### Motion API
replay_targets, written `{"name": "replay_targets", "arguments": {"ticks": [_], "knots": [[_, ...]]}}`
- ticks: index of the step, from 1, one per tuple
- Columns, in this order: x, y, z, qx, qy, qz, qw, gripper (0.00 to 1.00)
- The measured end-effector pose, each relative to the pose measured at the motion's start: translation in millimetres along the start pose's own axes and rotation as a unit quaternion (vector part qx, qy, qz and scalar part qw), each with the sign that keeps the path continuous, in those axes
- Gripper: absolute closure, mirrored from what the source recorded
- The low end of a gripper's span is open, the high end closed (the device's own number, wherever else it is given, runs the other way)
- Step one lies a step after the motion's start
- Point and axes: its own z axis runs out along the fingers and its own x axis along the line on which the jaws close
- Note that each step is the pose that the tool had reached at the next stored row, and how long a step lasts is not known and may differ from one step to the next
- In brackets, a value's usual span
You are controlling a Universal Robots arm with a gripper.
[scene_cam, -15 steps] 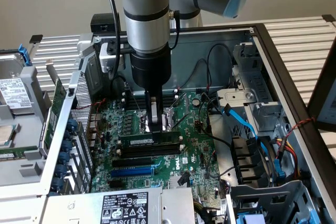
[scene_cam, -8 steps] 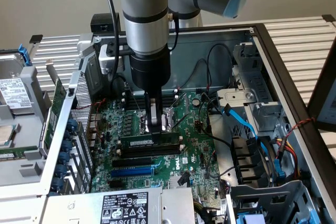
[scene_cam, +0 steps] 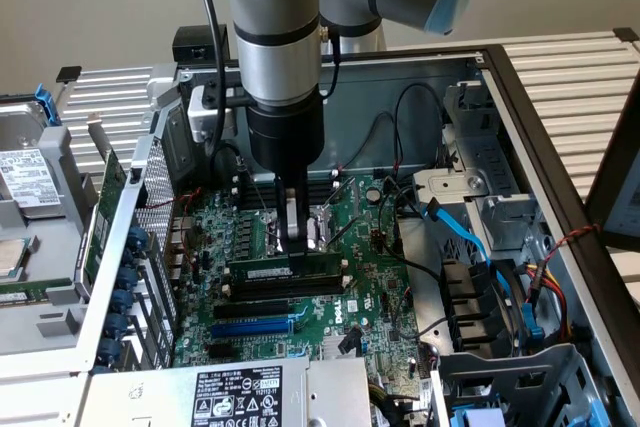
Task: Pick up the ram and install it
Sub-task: 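Insert the ram into the slot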
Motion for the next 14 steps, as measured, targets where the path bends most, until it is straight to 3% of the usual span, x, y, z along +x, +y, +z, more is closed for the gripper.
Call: {"name": "replay_targets", "arguments": {"ticks": [8, 14], "knots": [[-0.9, 0.9, 1.3, 0.0025, 0.0001, 0.003, 1.0000, 0.87], [-0.6, 2.7, 1.8, 0.0027, 0.0003, 0.003, 1.0000, 0.87]]}}
